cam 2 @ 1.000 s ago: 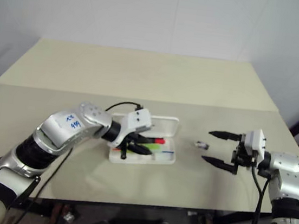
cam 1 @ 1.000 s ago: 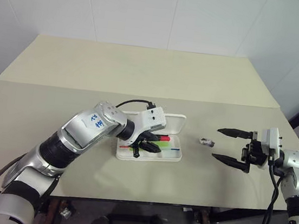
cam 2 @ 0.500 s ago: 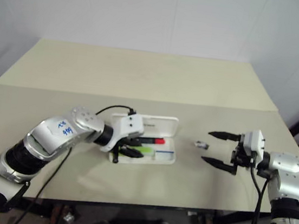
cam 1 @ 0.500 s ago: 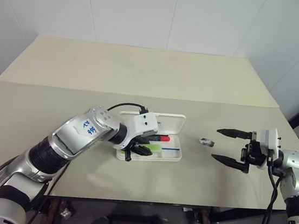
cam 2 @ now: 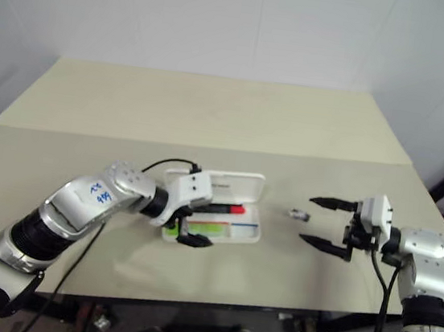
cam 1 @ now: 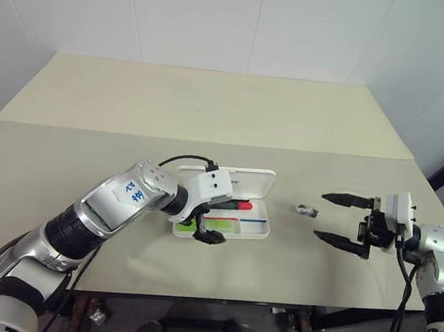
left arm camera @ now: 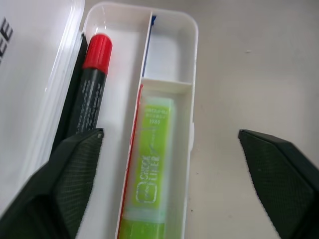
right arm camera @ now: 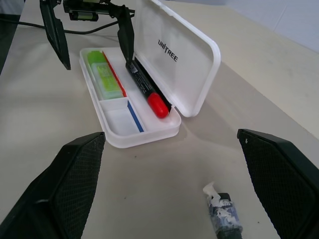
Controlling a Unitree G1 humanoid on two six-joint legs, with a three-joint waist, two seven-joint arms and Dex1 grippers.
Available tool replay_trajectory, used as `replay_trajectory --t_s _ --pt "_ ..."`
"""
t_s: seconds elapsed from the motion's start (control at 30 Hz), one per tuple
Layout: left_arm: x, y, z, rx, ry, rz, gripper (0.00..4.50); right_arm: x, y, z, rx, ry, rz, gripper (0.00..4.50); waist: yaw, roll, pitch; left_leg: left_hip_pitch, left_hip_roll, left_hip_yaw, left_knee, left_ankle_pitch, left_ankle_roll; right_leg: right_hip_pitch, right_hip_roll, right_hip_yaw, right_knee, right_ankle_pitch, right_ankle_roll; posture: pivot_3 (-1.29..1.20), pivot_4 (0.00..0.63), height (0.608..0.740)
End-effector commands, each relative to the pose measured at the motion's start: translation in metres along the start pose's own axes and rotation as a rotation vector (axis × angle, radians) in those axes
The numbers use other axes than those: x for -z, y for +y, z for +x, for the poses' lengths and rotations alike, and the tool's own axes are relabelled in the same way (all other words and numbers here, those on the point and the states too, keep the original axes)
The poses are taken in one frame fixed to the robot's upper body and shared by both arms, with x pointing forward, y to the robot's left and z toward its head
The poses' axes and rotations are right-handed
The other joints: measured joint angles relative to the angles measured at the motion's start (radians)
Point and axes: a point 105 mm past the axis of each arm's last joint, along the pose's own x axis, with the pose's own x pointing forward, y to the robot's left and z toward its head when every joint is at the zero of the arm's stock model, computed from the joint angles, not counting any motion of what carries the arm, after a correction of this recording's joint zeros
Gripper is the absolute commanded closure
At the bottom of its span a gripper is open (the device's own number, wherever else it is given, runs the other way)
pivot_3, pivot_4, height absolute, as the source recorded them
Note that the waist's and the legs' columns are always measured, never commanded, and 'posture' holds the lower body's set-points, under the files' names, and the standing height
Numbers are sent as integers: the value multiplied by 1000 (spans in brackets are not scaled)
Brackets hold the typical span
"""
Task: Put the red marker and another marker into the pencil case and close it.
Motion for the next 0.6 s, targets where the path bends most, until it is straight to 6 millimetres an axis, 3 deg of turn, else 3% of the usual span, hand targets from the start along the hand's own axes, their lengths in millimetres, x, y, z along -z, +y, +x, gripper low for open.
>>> replay_trajectory --t_s 0.03,0.17,0.37,0.6 --pt "-9 2 -6 -20 -34 32 14 -8 0 -2 -14 -16 -44 0 0 0 0 0 0 0 0 0 0 0 0 0 0 0 0 0 150 740" --pt "-23 5 -14 -27 -124 58 14 -3 -6 -1 28 20 -46 0 0 0 0 0 0 0 0 0 0 0 0 0 0 0 0 0 150 740" --pt "-38 3 -43 7 -309 101 14 7 -18 -1 106 112 -12 0 -2 0 0 1 0 0 -1 0 0 0 0 0 0 0 0 0 150 740" --pt "-21 1 -69 39 -378 131 14 15 -37 1 135 227 6 0 -9 0 0 2 0 1 -1 0 0 0 0 1 0 0 0 0 150 740"
